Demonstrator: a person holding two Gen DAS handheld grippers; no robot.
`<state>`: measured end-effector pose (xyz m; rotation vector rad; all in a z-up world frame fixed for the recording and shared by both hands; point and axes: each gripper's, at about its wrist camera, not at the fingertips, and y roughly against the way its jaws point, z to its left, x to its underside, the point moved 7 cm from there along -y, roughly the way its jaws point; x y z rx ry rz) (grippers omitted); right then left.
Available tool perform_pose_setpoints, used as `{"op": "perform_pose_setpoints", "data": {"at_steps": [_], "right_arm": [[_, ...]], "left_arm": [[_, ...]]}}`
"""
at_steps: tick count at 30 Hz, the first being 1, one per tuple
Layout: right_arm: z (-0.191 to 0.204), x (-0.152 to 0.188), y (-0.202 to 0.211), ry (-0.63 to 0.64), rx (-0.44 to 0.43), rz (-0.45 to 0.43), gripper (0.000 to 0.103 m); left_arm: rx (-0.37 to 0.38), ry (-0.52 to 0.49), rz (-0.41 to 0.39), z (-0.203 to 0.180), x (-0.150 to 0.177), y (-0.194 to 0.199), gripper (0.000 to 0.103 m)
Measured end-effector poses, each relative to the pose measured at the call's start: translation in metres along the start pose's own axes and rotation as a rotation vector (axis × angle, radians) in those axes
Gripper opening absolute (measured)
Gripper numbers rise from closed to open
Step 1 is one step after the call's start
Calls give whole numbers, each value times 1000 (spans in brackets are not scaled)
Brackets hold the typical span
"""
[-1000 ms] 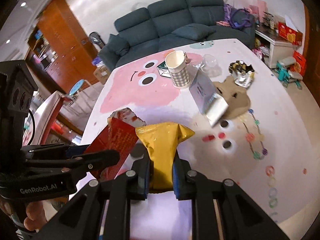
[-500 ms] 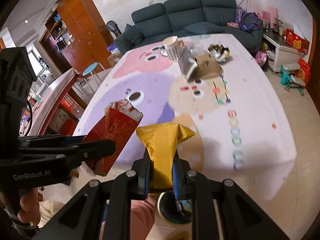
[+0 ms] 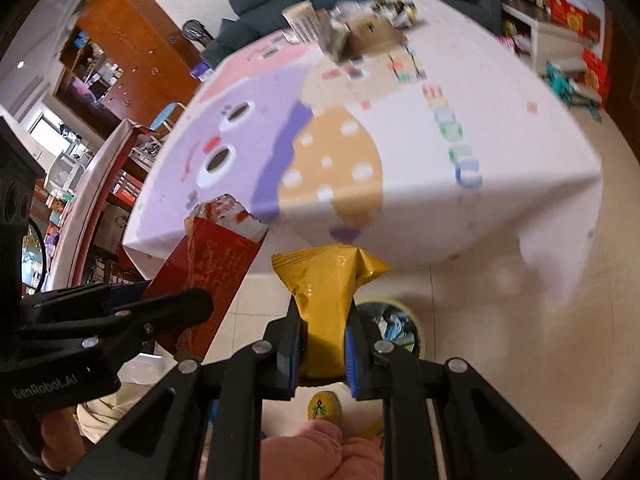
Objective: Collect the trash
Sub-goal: 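Carry the red box and yellow bag over the trash bin with both grippers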
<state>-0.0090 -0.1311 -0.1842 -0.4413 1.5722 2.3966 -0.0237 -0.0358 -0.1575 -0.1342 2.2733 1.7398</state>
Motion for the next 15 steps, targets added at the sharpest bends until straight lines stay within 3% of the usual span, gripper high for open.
{"op": "perform_pose_setpoints", "data": {"at_steps": [15], "right_arm": [[-81,86,-156,-197,75,147,20]], "left_arm": [[-17,71,119,43,62,-178,36]]}}
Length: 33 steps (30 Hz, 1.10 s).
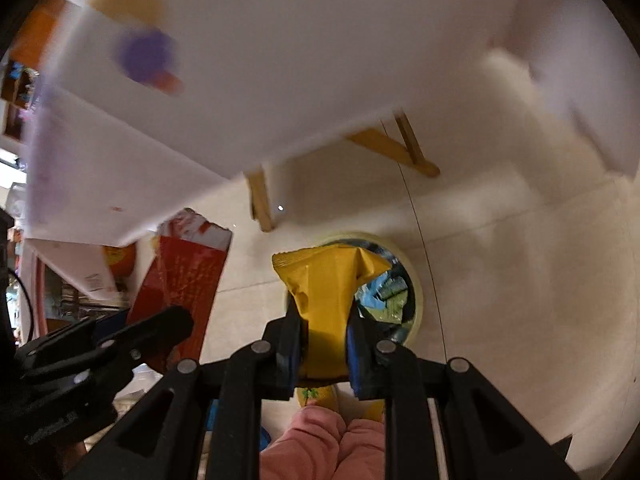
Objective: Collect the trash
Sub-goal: 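Carry the red box and yellow bag over the trash bin with both grippers, then open both grippers to drop the red box and yellow bag into the bin, then move both grippers back up toward the table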
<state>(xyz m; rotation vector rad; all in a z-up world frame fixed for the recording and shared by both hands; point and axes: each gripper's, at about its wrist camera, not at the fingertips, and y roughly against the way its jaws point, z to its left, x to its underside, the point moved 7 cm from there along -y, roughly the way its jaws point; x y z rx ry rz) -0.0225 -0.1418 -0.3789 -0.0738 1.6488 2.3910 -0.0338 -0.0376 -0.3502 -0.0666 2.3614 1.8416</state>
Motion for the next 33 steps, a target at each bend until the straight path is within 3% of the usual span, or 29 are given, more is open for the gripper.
{"op": "perform_pose_setpoints", "data": {"at_steps": [8,13,15,18,33], "right_arm": [[-20,11,-87,-18,7,76,24],[-29,16,-119,-13,38,101,40],[-31,17,-124,-15,49,101,42],[-34,17,-125,-10,67,92,49],[-24,14,-105,-9,79,73,50]], "left_arm": [[-20,15,14,20,10,-76,42],[-55,13,24,35,13,-102,47],[-57,15,29,39,15,-107,53],[-61,8,35,42,15,-110,56],[-86,-9,13,38,9,-73,56]]}}
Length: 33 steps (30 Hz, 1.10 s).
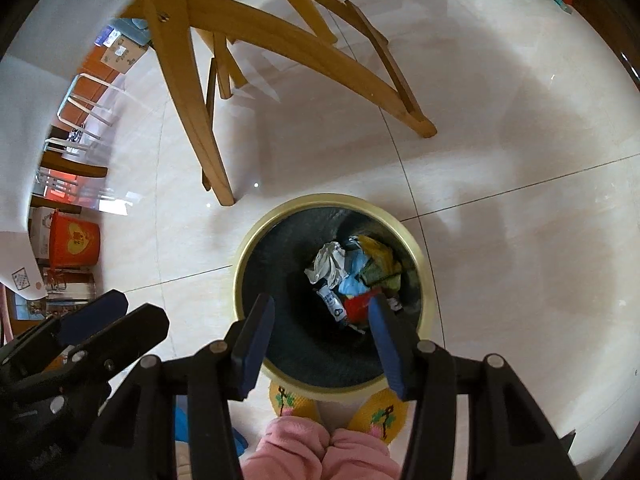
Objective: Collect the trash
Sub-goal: 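Move both grippers back up toward the table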
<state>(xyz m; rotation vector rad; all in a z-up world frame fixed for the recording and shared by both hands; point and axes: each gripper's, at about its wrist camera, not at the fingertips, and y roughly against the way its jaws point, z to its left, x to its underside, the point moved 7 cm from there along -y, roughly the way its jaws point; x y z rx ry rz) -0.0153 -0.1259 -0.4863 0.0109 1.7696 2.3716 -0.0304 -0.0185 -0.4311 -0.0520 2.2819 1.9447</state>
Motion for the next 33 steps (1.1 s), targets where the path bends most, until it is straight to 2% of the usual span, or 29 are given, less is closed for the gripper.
{"op": "perform_pose_setpoints", "data": {"at_steps": [9,20,33], "right_arm": [[23,4,66,3,-19,-32,50],[47,3,161,-8,-70,-106,50],[77,-3,288,45,-115,-223,50]], "left_arm": [[0,-9,-28,-5,-7,69,56],[16,-55,-95,-21,-15,176,56],[12,-103,-239,-43,-28,315,57]]}}
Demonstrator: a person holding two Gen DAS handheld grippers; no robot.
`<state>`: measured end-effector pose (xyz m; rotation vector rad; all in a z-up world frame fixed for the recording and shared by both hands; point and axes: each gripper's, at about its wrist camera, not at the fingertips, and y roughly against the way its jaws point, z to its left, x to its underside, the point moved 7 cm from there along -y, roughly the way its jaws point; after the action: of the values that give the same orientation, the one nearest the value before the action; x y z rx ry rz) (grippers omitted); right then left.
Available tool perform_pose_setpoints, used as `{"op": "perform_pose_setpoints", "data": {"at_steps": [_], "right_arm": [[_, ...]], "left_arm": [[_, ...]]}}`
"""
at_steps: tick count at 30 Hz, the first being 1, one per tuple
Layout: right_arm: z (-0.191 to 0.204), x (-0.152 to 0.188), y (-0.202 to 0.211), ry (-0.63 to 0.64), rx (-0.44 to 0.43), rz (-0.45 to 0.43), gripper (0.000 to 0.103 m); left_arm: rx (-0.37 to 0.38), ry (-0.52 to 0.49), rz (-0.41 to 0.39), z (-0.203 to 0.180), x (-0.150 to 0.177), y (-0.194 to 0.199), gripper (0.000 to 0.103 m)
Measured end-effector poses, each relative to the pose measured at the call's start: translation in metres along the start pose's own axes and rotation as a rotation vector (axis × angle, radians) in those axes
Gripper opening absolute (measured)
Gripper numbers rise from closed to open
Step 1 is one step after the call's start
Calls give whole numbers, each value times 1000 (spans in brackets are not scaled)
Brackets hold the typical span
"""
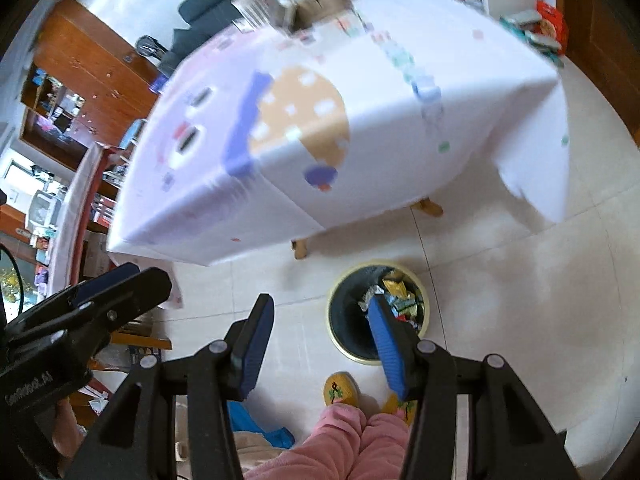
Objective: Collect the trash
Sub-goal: 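Move both grippers back up toward the table, then grasp the checkered paper cup with the left gripper while the right gripper grasps the white box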
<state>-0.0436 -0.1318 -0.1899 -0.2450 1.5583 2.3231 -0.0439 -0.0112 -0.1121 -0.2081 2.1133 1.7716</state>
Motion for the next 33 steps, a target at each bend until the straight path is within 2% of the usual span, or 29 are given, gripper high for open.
{"op": "perform_pose_setpoints", "data": {"at_steps": [8,16,26,33], "right_arm": [[30,-29,63,89,-51,-107,50],[47,-66,113,177,-76,-214,50],[62,-125,137,192,-113,-299,50],[74,-176,126,214,-88,-318,50]], "left_arm": [[-27,-11,-131,-9,-36,65,61],[-38,18,-230,-14,-69,108,66],[-51,16,-298,-13,-111,128,68],[-46,-11,-323,0,-159,119,69]]}}
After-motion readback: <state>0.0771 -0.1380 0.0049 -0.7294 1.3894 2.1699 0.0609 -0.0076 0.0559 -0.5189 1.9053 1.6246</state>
